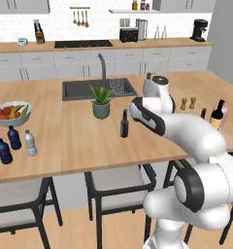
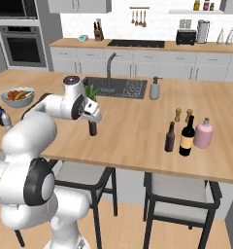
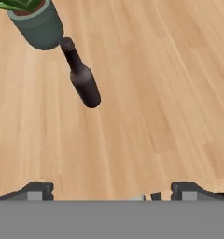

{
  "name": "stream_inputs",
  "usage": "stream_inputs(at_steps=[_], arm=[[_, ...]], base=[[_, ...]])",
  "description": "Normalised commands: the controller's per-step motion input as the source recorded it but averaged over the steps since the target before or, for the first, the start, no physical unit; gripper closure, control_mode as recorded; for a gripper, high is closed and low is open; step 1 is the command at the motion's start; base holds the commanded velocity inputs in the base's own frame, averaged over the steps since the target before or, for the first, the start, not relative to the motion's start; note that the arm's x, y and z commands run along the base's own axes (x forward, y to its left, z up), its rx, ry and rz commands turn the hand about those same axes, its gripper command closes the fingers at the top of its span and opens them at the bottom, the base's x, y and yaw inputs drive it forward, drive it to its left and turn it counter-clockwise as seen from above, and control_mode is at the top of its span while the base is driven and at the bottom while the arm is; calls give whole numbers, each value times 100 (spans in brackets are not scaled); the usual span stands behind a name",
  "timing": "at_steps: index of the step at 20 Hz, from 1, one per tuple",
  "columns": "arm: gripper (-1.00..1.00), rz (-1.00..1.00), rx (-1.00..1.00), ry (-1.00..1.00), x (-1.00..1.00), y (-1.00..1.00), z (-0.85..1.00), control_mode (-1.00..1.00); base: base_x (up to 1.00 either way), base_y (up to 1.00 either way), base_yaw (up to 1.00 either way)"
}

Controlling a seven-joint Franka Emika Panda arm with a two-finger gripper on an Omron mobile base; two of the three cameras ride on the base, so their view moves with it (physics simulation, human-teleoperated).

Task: Move the plastic bottles in the middle to the plastics group, and the glass bottles in the middle to the glass group.

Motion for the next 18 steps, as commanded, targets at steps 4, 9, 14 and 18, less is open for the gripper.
stream_inputs(at_steps=[4, 9, 14, 18], arm=[[-100, -2, 8, 0, 17, -3, 0, -100], [-100, -2, 0, -1, 61, 7, -5, -100], [-100, 0, -8, -3, 21, 8, -3, -100], [-100, 3, -13, -2, 4, 24, -30, -100]], base=[[0, 0, 0], [0, 0, 0], [0, 0, 0], [0, 0, 0]])
